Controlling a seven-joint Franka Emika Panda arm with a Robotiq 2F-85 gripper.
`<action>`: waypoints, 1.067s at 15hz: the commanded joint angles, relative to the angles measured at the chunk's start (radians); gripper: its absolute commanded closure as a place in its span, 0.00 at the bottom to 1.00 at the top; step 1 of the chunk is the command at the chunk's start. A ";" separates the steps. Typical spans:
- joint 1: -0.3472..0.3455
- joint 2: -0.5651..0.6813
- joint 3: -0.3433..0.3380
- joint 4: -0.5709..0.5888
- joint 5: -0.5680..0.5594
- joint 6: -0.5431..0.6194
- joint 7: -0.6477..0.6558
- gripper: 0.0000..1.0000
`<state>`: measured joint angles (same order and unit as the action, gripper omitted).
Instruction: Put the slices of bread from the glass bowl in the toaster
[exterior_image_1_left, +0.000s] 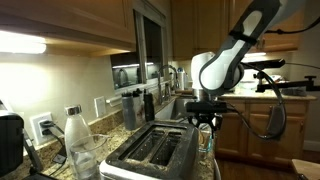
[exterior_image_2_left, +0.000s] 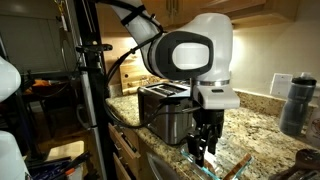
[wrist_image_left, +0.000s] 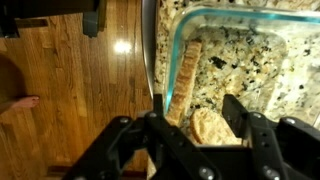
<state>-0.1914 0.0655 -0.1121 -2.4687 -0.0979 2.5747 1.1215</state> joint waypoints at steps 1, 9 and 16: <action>0.028 0.008 -0.030 0.003 -0.024 0.020 0.035 0.66; 0.036 -0.001 -0.034 0.005 -0.044 0.012 0.041 0.90; 0.051 -0.057 -0.033 0.014 -0.112 -0.011 0.093 0.90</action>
<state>-0.1642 0.0597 -0.1226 -2.4399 -0.1571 2.5747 1.1517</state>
